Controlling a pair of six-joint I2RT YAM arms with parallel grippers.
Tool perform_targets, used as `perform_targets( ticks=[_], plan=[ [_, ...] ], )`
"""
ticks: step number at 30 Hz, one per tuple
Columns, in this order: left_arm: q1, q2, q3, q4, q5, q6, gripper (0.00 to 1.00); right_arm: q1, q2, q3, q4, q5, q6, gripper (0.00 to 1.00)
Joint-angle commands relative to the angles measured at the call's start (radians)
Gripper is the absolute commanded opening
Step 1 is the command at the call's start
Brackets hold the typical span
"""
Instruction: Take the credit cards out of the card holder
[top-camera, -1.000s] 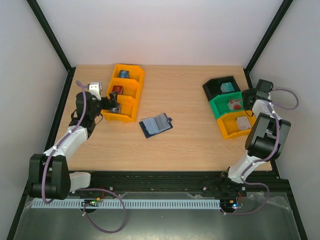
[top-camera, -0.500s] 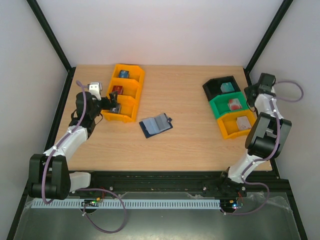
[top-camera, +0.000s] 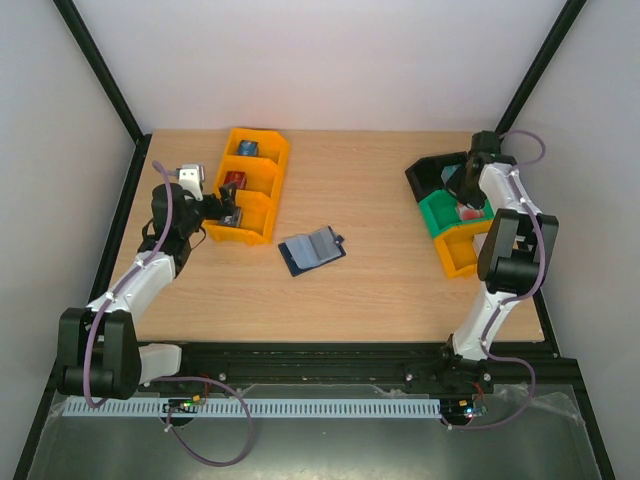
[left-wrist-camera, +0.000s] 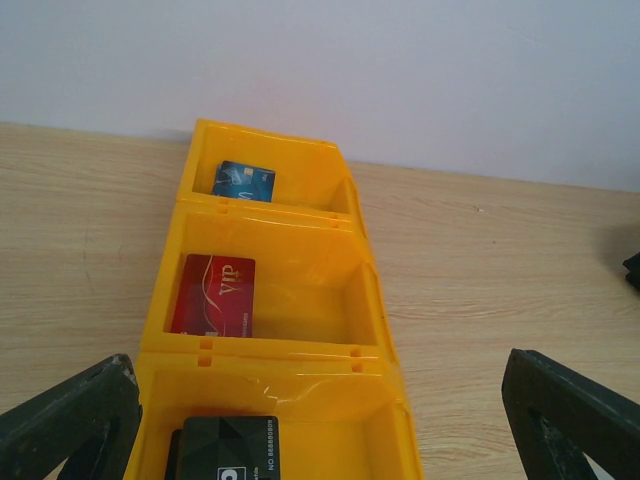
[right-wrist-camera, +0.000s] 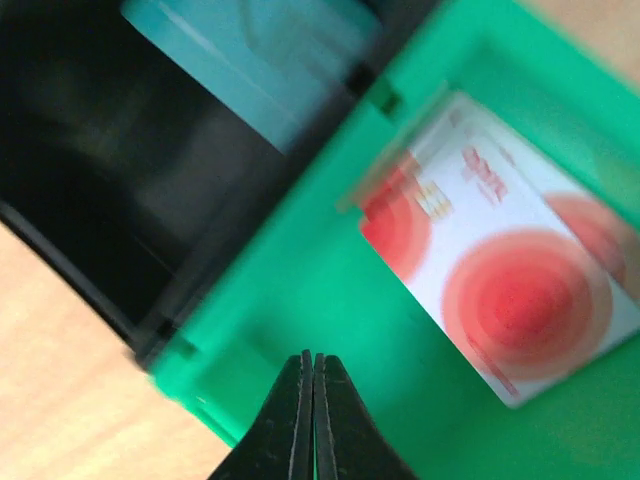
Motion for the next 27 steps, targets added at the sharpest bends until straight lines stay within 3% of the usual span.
perform_targets(
  ticks=[1,15,27],
  plan=[
    [0.005,-0.014,0.0,0.016,0.012,0.007,1.0,-0.013,0.022,-0.061,-0.101,-0.022,-0.051,0.02],
    [0.006,-0.016,0.011,-0.014,-0.017,0.022,0.99,-0.016,0.199,0.037,-0.089,0.078,-0.09,0.02],
    [0.006,-0.007,0.017,-0.014,-0.026,0.035,1.0,-0.043,0.209,0.082,-0.073,0.21,-0.098,0.02]
  ],
)
